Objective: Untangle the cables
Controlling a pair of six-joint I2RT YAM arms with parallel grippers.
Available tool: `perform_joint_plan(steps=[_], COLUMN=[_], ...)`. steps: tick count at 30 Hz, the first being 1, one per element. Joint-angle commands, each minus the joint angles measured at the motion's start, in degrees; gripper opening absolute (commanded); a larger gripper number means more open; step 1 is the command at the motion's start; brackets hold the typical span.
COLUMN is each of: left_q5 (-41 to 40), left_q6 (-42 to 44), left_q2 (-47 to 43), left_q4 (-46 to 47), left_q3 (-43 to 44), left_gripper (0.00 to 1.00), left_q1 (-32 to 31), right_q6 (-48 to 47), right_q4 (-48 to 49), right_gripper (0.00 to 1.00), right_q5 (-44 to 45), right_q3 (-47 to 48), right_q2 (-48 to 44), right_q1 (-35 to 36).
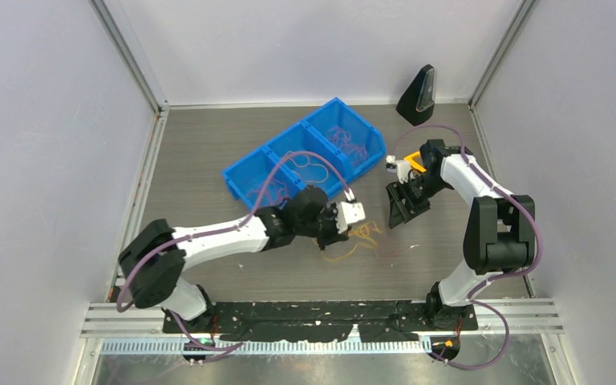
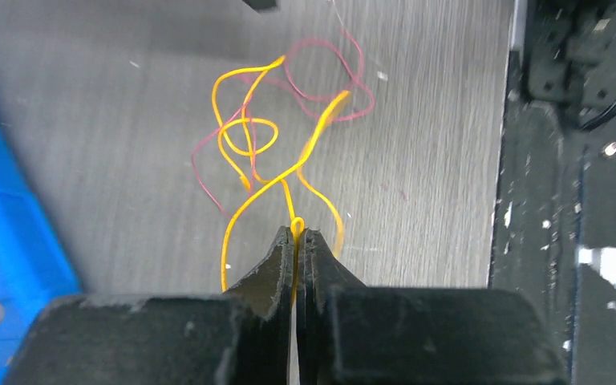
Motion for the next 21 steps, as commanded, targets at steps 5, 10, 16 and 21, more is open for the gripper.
perform_joint_plan(steps=[5,10,16,21], left_q5=[11.83,10.61,13.48,14.0], left_q6=[-9.71,-14.09,-17.1,-15.32], left_q2=[-5.07,-4.82,-5.13,-5.53], left_q4=[-4.93,-1.98,-1.65,-2.34], left_q3=[5.16,5.15,6.65,7.06], left_gripper=[0.0,0.0,0.0,0.0], left_q1=[5.83,7.22,10.66,10.84], right_q6=[-6.51,3.39,13.39,18.07], right_q4=[-3.05,4.91,9.44,16.42], right_gripper=[0.76,0.8,0.77,0.59], right_q5=[0.87,-2.67,-10.92,-17.29], right_q3=[-0.59,-2.99,-3.11,-4.05], right_q2=[-3.19,-2.78,4.51,7.15], right_q1=[-1.08,0.38,0.55,0.56])
